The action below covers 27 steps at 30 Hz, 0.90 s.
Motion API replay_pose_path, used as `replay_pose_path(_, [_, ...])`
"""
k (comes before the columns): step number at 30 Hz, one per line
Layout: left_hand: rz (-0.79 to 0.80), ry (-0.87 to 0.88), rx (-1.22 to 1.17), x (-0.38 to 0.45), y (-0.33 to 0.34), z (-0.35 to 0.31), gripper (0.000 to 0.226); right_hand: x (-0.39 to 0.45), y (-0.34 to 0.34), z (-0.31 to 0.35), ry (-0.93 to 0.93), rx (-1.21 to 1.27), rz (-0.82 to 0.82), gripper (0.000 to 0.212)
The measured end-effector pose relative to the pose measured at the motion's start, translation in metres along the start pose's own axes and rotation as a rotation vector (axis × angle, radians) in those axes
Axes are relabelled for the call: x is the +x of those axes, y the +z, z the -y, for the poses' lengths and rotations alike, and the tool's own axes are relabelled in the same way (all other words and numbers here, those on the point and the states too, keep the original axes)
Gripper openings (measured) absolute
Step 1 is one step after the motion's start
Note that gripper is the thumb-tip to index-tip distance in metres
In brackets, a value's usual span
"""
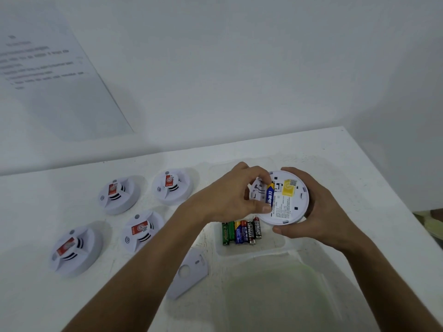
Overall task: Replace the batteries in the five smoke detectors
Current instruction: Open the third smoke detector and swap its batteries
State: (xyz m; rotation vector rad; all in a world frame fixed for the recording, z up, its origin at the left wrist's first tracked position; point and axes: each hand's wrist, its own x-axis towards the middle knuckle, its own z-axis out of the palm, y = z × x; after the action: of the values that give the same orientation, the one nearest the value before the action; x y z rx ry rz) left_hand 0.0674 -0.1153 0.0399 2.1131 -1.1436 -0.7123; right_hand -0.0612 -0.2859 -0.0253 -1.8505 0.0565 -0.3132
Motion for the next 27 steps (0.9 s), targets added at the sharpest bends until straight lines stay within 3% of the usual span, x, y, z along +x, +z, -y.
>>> replay_pose_path(8, [-0.036, -0.001, 0.0, 0.012, 0.007, 0.001, 0.043, 0.004, -0.003, -0.006, -0.002, -0.027, -0.022, 0.088])
replay_pose_path(14, [-0.358, 0.044, -0.095, 0.024, 0.021, 0.002, 0.021, 0.007, -0.009, -0.01, -0.007, -0.037, -0.044, 0.092])
replay_pose_path(18, [-0.337, -0.029, -0.353, 0.033, 0.013, 0.003, 0.017, 0.007, -0.014, -0.01, 0.016, -0.047, -0.053, 0.09])
replay_pose_path(21, [-0.406, -0.127, -0.5, 0.04, 0.002, 0.015, 0.019, 0.0, -0.023, -0.01, 0.043, -0.025, -0.081, 0.09])
replay_pose_path(24, [-0.448, -0.223, -0.263, 0.05, 0.001, 0.035, 0.017, -0.009, -0.027, -0.012, 0.068, -0.011, -0.081, 0.09])
replay_pose_path(27, [-0.365, -0.279, -0.052, 0.057, 0.008, 0.046, 0.023, -0.014, -0.027, -0.014, 0.092, 0.005, -0.073, 0.09])
